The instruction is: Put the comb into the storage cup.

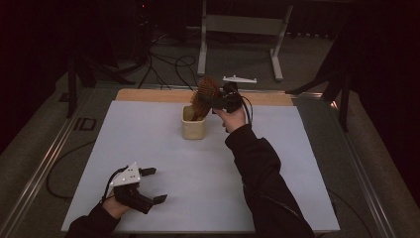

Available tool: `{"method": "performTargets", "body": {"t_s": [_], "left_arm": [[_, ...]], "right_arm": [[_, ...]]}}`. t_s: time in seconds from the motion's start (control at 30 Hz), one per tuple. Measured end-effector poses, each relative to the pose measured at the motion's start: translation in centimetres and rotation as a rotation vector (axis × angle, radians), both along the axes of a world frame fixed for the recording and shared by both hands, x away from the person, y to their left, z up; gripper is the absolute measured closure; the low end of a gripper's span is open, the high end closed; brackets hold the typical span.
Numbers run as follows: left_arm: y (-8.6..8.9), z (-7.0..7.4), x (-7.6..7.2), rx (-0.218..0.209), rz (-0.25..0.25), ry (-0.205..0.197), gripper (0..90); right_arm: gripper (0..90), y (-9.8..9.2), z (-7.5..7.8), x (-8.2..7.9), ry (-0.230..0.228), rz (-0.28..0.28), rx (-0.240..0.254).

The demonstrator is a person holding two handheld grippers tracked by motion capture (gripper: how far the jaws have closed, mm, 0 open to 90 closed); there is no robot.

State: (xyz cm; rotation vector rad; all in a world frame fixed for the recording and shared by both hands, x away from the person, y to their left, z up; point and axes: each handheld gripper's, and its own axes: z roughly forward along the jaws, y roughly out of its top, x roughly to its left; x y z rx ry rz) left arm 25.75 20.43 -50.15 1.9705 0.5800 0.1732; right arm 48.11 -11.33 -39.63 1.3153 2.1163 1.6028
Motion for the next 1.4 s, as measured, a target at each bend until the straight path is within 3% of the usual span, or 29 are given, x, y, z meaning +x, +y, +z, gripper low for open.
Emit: {"method": "performTargets", "body": {"t_s": [0.57, 1.4], "left_arm": [[0.0, 0.1, 0.0, -0.004, 0.001, -0.001, 0.0], [0.2, 0.1, -0.1, -0.003, 0.003, -0.003, 0.0]], "right_arm": [[9.7, -1.1, 0.4, -1.3, -0.036, -0.002, -0.123], [9.8, -3.8, 0.3, -4.2, -0.075, 0.04, -0.139]]}}
